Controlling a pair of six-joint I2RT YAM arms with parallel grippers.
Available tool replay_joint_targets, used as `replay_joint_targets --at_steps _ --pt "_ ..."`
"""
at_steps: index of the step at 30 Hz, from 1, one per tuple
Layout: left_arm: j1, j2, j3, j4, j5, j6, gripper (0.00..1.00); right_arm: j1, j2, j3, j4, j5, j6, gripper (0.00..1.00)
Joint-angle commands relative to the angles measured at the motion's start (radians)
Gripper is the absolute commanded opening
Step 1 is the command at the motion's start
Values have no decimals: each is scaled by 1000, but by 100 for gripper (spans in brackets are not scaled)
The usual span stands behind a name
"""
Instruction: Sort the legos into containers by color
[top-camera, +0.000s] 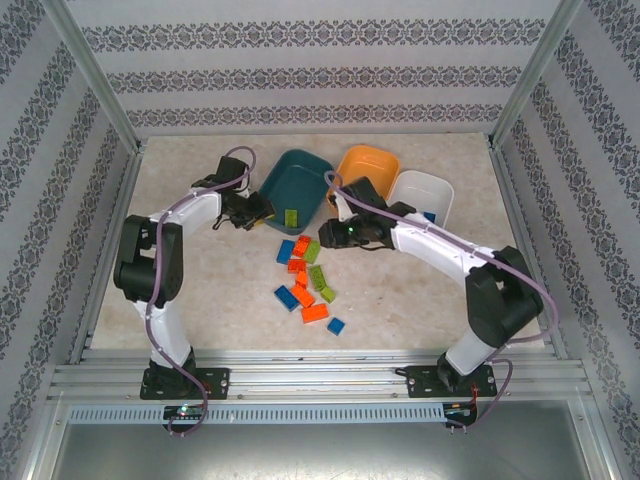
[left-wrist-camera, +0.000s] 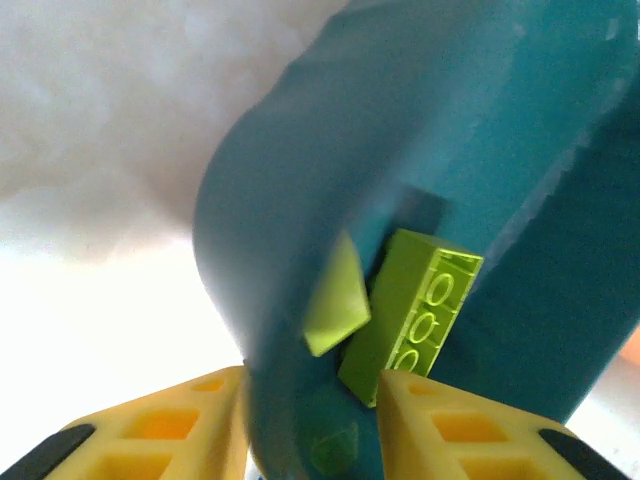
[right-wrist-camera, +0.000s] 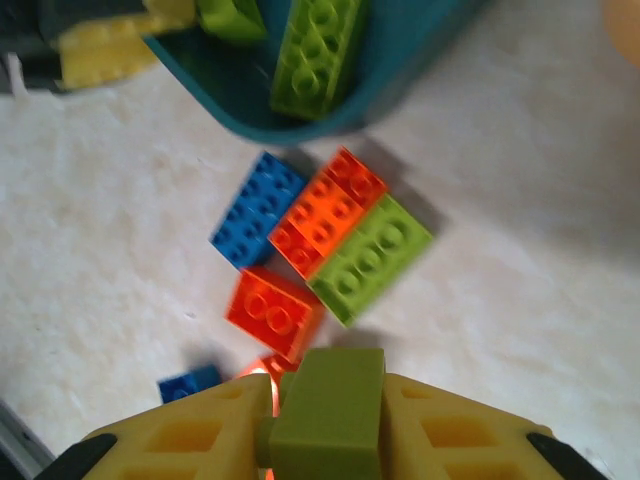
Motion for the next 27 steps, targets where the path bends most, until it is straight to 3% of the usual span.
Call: replay_joint_targets --at_steps 1,9,16,21,27 --pt "8 -35 -8 -1 23 23 40 13 98 121 62 -41 15 32" --pt "15 -82 11 -29 32 40 59 -21 413 463 35 -42 27 35" --pt "6 -297 -126 -75 -19 125 67 -46 572 681 -45 -49 14 47" --pt "-73 -417 -262 -92 -47 192 68 -44 435 585 -19 -18 -6 48" --pt "-264 -411 -334 -98 -145 246 68 -27 140 248 -44 14 -52 54"
